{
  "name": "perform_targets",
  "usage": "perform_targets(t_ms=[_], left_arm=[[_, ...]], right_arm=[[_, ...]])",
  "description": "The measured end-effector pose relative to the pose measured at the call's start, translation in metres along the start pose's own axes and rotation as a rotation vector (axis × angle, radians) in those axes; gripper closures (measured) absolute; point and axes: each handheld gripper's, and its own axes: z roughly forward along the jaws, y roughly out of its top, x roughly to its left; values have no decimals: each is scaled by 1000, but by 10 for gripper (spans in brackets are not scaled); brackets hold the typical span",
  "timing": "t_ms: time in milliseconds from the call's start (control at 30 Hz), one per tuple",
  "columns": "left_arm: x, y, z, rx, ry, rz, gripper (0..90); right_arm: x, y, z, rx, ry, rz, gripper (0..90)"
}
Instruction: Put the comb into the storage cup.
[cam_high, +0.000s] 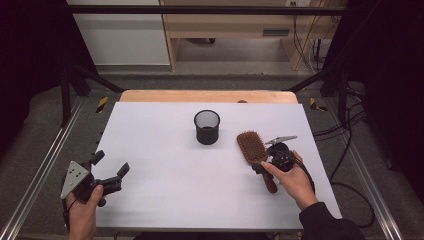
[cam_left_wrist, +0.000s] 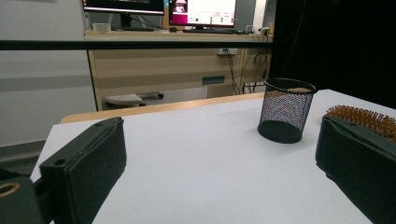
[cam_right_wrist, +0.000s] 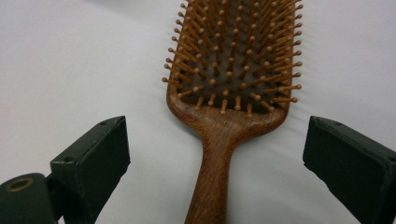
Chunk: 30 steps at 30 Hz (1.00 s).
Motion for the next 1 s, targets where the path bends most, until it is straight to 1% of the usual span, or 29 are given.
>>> perform_targets(t_ms=[167, 367, 433, 533, 667, 700, 733, 767, 833, 867, 900, 1000], left_arm=[[1, 0, 0, -3, 3, -5, 22], [0, 0, 0, -4, 1, -2, 22], [0, 0, 0, -3, 1, 0, 22], [0, 0, -1, -3, 1, 1, 22], [0, 0, -1, -4, 0, 0, 22], [0, 0, -1, -4, 0, 1, 22], [0, 1, -1, -3, 0, 2, 22], [0, 1, -1, -3, 0, 3, 22], [0, 1, 0, -4, 0, 3, 22], [0, 1, 0, -3, -1, 4, 22], [0, 1, 0, -3, -1, 5, 22], [0, 1, 0, -3, -1, 6, 22]], right_arm=[[2, 0, 6, 38, 3, -8, 73], [3, -2, 10, 53, 3, -6, 73], [4, -2, 12, 65, 1, 5, 73], [4, -2, 14, 69, 3, -3, 73], [4, -3, 18, 99, 3, -1, 88], [4, -3, 18, 99, 3, -1, 88], [3, -3, 19, 111, 5, 3, 110], [3, -3, 20, 114, 5, 1, 114], [3, -3, 21, 127, 8, 14, 131], [2, -3, 21, 130, 11, 13, 153], [2, -3, 21, 130, 11, 13, 153], [1, -2, 22, 137, 5, 12, 217]])
